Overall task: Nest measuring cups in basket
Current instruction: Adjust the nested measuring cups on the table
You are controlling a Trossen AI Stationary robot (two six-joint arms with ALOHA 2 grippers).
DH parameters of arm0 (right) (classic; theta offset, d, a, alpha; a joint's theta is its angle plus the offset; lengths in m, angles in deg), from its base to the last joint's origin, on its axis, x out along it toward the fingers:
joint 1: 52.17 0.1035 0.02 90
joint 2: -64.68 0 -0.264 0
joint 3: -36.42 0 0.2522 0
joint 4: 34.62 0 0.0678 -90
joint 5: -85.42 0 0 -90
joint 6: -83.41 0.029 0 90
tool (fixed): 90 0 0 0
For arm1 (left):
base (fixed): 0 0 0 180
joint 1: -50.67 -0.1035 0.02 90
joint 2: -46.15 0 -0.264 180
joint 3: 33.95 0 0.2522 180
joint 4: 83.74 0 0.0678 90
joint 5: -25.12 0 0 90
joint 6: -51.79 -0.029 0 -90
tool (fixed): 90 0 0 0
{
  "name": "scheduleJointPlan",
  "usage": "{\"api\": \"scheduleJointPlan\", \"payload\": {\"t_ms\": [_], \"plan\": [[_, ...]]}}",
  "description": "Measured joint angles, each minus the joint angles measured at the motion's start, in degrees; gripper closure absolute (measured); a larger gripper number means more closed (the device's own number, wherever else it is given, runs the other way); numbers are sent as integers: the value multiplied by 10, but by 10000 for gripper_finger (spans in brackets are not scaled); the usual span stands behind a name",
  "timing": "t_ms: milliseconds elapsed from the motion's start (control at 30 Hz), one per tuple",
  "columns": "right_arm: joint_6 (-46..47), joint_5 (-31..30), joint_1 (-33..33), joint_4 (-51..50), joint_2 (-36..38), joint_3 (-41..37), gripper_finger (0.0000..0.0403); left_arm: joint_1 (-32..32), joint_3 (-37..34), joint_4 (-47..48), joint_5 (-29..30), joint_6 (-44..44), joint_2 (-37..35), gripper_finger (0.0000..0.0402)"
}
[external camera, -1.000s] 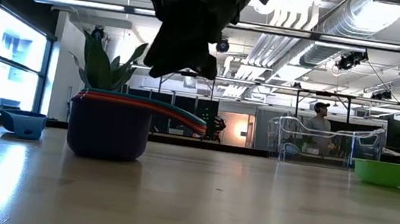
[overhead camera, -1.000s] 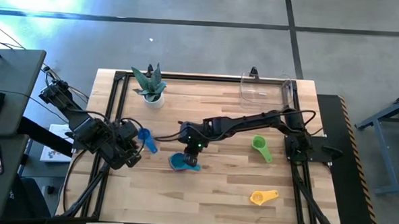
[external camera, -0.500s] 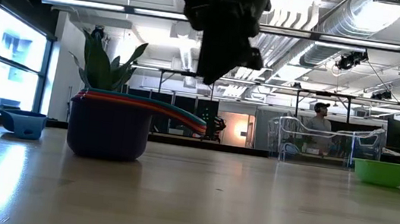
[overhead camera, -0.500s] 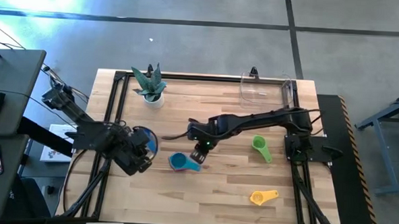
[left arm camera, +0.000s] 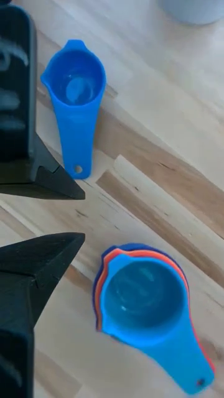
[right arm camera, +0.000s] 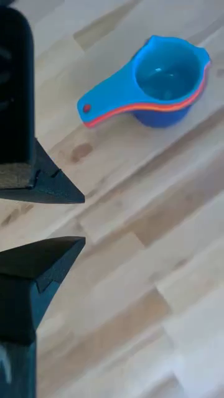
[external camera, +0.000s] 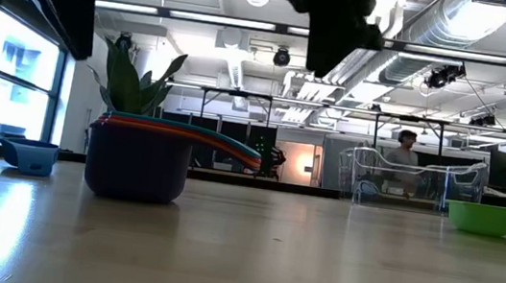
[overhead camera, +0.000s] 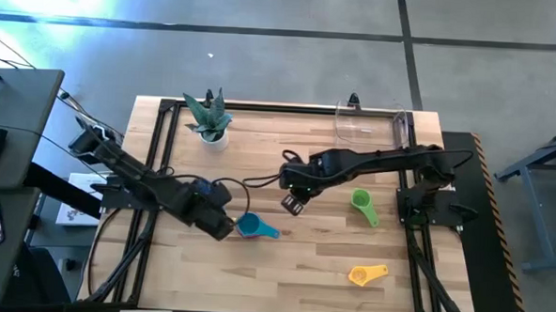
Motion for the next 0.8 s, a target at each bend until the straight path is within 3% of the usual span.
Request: {"api": "scheduleJointPlan", "payload": {"t_ms": [400,800], "plan": [[-15,-36,-17,-52,85,0,316,-63,0,-33,-80,-9,80,316],[-63,-37,-46,-69,124,0,316,-76,0,-72,-141,2,147,316]]}}
